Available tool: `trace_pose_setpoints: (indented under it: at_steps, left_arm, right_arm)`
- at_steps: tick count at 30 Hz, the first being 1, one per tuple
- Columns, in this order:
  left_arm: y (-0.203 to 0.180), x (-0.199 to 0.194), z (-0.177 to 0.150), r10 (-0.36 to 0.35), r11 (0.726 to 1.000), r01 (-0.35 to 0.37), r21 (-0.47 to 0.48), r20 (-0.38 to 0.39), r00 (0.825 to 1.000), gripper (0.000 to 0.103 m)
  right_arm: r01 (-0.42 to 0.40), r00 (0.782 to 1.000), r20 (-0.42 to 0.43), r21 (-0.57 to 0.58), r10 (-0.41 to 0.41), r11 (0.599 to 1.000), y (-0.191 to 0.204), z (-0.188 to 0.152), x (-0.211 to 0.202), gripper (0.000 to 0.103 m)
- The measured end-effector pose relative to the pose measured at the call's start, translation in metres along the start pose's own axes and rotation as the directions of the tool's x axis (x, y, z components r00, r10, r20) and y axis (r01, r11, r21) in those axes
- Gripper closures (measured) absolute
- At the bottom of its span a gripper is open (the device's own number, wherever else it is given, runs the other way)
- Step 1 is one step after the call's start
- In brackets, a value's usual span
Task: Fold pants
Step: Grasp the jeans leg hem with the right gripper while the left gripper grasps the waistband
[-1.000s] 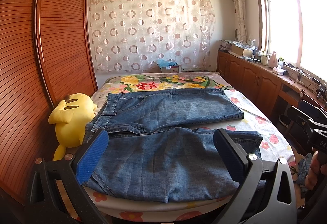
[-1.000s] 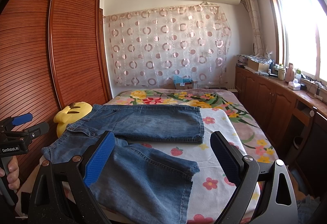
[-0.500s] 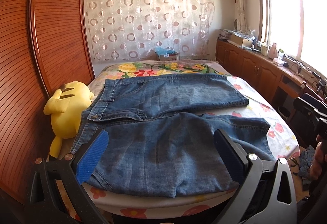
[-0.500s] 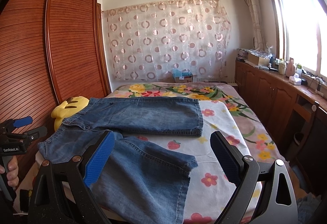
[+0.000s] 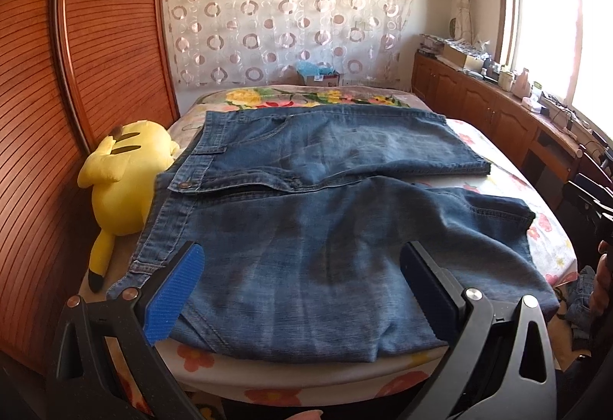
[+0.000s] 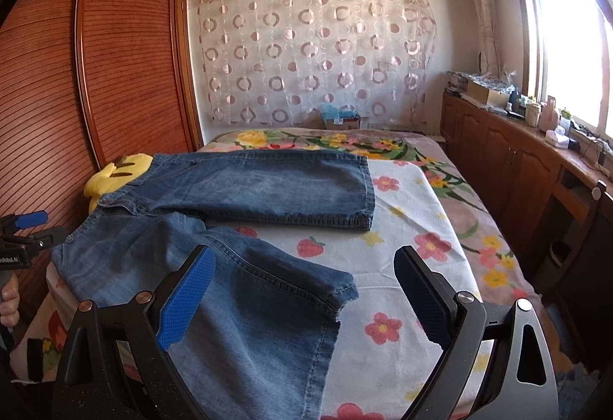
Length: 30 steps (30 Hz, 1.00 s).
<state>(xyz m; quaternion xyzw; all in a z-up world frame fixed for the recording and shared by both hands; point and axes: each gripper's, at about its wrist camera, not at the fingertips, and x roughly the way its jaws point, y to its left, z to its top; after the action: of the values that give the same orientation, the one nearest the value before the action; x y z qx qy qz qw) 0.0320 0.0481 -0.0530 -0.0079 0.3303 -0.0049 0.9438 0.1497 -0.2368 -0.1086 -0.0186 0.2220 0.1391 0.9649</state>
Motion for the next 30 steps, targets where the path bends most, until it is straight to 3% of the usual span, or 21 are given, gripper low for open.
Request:
trace_pose_setpoints:
  at_steps: [8, 15, 21, 30]
  left_arm:
    - [0.040, 0.008, -0.015, 0.043, 0.998, -0.045, -0.040, -0.049, 0.998, 0.001]
    - [0.079, 0.013, -0.027, 0.075, 0.990, -0.083, -0.110, -0.077, 0.994, 0.004]
    - [0.105, 0.022, -0.037, 0.113, 0.982, -0.126, -0.140, -0.098, 0.989, 0.013]
    - [0.139, 0.035, -0.053, 0.146, 0.966, -0.172, -0.190, -0.142, 0.979, 0.026]
  right_arm:
    - [-0.007, 0.995, -0.096, -0.010, 0.006, 1.000, -0.007, -0.006, 0.002, 0.010]
    - [-0.031, 0.978, -0.209, -0.015, 0.027, 0.999, -0.007, -0.012, -0.002, 0.015]
    - [-0.055, 0.958, -0.280, 0.019, 0.059, 0.998, -0.009, -0.008, -0.009, 0.023]
    - [-0.076, 0.948, -0.309, 0.001, 0.073, 0.997, -0.004, -0.011, -0.020, 0.027]
